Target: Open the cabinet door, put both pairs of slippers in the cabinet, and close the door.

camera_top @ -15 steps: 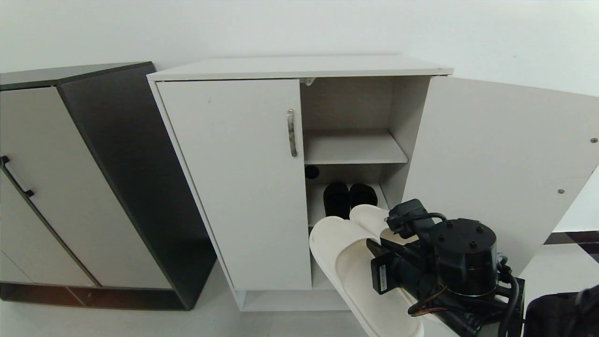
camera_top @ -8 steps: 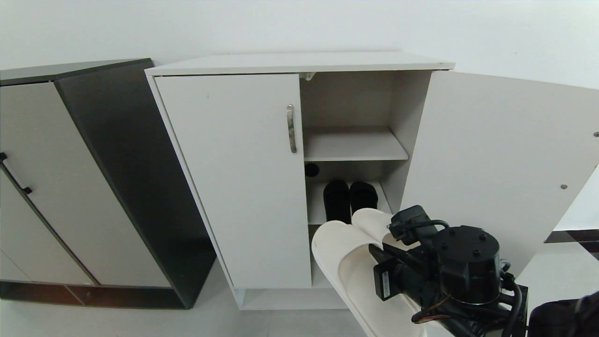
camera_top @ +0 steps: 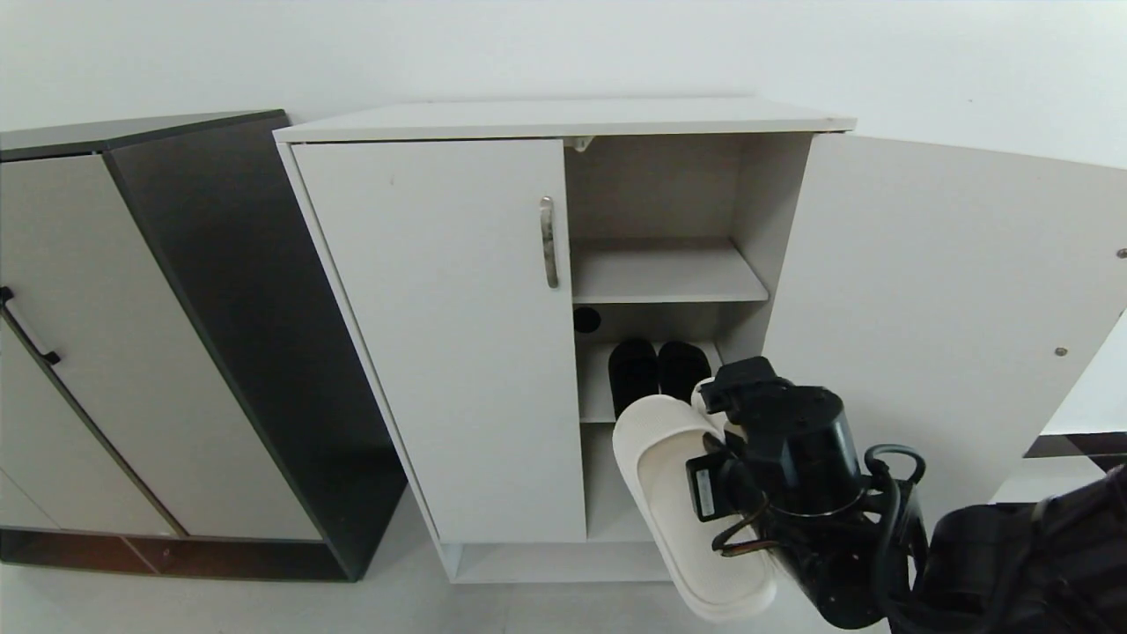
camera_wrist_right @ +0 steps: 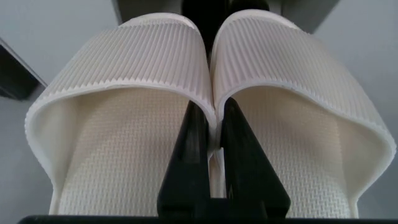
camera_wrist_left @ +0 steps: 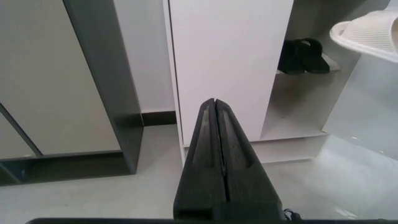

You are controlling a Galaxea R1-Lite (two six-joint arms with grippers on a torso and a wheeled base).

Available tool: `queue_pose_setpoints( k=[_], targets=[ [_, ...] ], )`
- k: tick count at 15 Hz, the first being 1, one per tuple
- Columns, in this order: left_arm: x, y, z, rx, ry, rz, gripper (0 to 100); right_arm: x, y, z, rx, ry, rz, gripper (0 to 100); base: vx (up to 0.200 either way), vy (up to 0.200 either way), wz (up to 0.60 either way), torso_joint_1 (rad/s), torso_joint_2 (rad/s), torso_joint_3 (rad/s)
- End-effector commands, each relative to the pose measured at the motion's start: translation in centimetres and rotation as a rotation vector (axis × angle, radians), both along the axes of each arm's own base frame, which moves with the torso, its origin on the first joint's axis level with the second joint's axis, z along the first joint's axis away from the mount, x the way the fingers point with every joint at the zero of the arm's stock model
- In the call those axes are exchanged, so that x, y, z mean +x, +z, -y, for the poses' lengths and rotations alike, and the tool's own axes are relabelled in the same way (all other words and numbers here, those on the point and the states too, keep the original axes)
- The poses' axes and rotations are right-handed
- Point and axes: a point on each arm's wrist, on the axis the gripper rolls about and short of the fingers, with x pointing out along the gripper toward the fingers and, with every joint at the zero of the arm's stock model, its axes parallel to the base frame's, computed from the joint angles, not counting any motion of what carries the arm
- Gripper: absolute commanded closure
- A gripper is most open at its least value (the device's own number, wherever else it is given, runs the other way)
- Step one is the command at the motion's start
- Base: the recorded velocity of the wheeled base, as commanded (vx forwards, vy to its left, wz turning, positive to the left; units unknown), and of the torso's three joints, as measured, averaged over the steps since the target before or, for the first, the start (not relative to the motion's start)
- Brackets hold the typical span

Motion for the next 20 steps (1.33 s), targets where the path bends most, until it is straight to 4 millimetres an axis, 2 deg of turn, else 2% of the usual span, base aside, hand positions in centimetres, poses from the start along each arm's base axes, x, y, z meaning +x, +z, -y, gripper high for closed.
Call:
queue_pose_setpoints(
  k=[1,7,9,18,20],
  targets=[
    [0.0,0.0,0.0,-0.001,0.0,0.0,100,0.3,4.0,-0.9,0.09,-0.064,0.029,100,0.0,0.0,0.0,0.0,0.0,0.0],
    [0.0,0.0,0.0,-0.001,0.0,0.0,100,1.7,8.8,-2.4,0.155,-0.16,0.091,100,0.0,0.0,0.0,0.0,0.0,0.0],
    [0.0,0.0,0.0,-0.001,0.0,0.0,100,2.0,9.8,-2.6,0.164,-0.161,0.1,100,0.0,0.0,0.0,0.0,0.0,0.0],
    [0.0,0.0,0.0,0.002,0.002,0.0,100,2.4,9.9,-3.1,0.165,-0.159,0.1,100,0.0,0.0,0.0,0.0,0.0,0.0],
    [0.0,0.0,0.0,0.003,0.002,0.0,100,2.4,9.9,-3.1,0.165,-0.159,0.1,100,0.2,0.0,0.0,-0.002,0.0,0.005]
  ],
)
